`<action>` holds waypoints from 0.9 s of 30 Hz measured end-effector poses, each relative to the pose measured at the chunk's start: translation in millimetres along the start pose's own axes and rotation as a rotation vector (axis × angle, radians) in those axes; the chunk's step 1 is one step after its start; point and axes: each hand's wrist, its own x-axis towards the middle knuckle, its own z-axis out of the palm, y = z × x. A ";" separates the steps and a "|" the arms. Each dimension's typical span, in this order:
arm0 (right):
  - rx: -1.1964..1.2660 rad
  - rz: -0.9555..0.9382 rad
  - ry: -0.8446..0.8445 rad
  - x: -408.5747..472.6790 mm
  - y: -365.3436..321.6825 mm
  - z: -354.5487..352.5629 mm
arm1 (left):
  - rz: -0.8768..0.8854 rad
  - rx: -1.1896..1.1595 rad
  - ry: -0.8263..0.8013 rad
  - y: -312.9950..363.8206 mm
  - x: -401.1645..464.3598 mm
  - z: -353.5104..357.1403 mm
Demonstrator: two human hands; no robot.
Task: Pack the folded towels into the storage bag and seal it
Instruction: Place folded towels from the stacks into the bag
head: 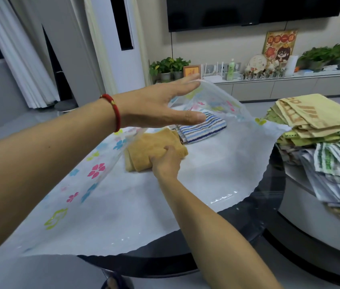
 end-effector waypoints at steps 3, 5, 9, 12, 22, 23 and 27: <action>0.127 0.012 -0.064 6.6 -9.6 7.0 | -0.004 0.000 -0.007 -0.6 -1.0 1.9; 0.085 -0.028 -0.138 11.8 -13.2 5.3 | -0.015 -0.004 -0.016 -1.5 -1.5 2.0; -0.199 -0.195 -0.030 0.6 -5.5 -2.3 | -0.009 -0.002 -0.010 -2.9 -0.8 0.6; -0.361 -0.294 -0.239 3.3 -6.9 -15.2 | 0.012 0.035 -0.024 -2.4 0.4 6.5; -0.680 -0.545 -0.425 -45.0 16.0 -232.3 | 0.048 0.183 0.038 5.8 1.1 38.1; -0.700 -0.549 -0.340 -50.7 19.7 -267.7 | 0.040 0.173 0.038 7.0 2.5 40.3; -0.888 -0.528 0.265 -42.2 40.9 -397.3 | -0.009 0.130 0.044 10.5 5.2 48.3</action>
